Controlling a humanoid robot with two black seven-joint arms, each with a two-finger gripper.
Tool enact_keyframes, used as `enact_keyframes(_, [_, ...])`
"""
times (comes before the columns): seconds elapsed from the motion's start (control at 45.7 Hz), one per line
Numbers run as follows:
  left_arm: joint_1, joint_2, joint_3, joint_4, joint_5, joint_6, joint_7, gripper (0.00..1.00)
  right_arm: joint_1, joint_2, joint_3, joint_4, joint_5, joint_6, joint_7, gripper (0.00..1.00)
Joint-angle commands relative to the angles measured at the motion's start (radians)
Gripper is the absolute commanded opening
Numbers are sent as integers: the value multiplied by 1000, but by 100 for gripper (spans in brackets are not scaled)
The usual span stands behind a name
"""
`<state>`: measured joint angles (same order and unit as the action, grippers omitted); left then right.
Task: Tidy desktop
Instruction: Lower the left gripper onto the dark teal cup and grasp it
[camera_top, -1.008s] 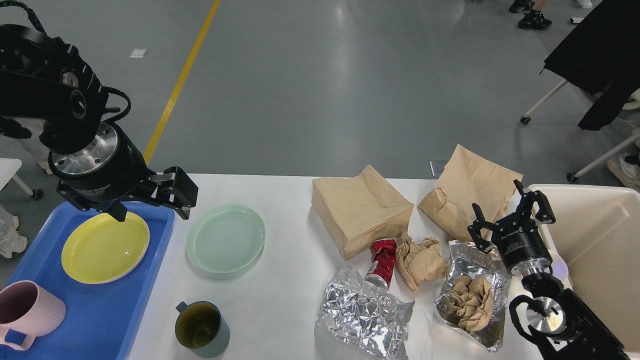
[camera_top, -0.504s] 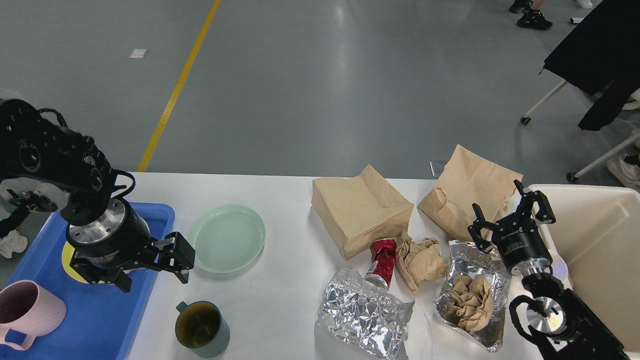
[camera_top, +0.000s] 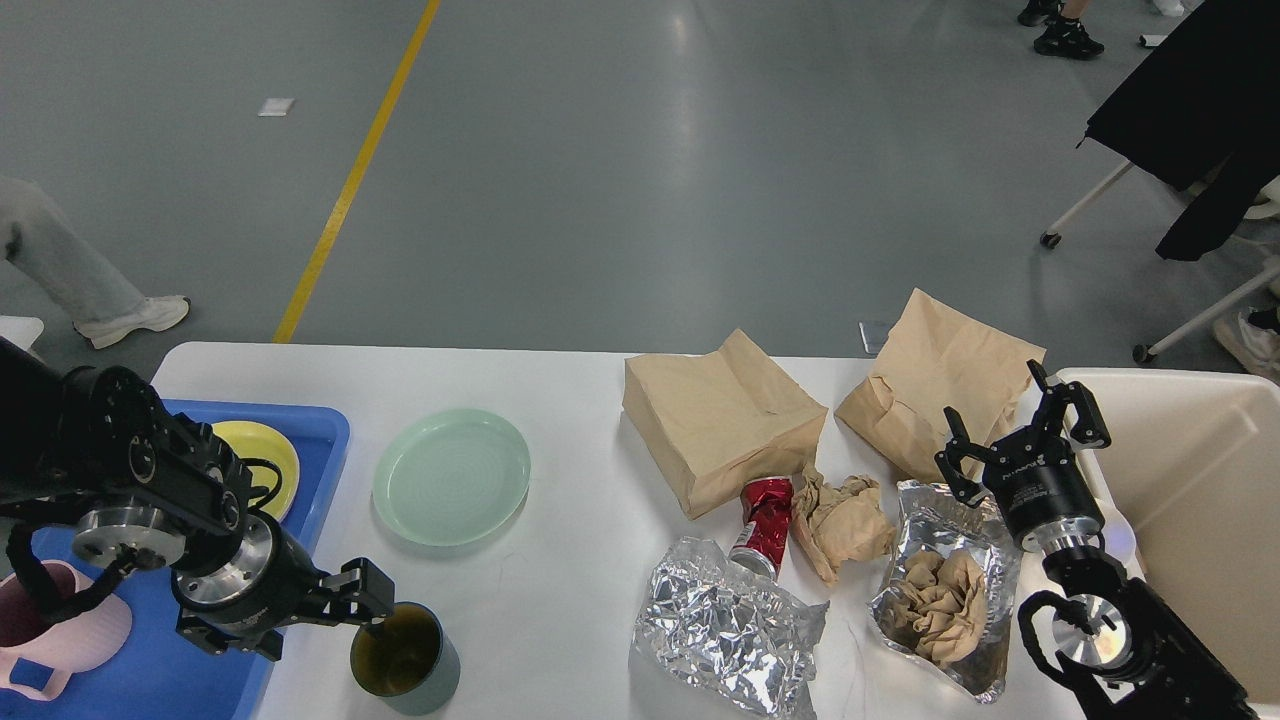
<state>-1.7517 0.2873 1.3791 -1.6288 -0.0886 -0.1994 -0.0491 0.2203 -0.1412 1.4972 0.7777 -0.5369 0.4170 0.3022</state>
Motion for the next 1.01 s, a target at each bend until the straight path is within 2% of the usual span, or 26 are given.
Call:
enact_keyframes(0.0, [55,-11,-38,26,3,18,-3,92,1,0,0,0,0,0,0,100])
enact_keyframes(0.131, [150,-57,-49,87,4,40,2,92,1,0,0,0,0,0,0,100])
enact_keyframes(0.394, [184,-73,-48,101,4,124,6,88,1,0,0,0,0,0,0,100])
enact_keyframes(0.504, [207,-80,-54,102,3,156,6,77,1,0,0,0,0,0,0,100])
enact_keyframes(0.767, [238,-102,-60,139,1,202,20,57,1,0,0,0,0,0,0,100])
enact_keyframes(0.92, [238,-102,-61,148,-3,216,92,31,1,0,0,2,0,0,0,100])
enact_keyframes(0.986, [238,-100,-61,148,-3,218,91,26,1,0,0,2,0,-1,0,100])
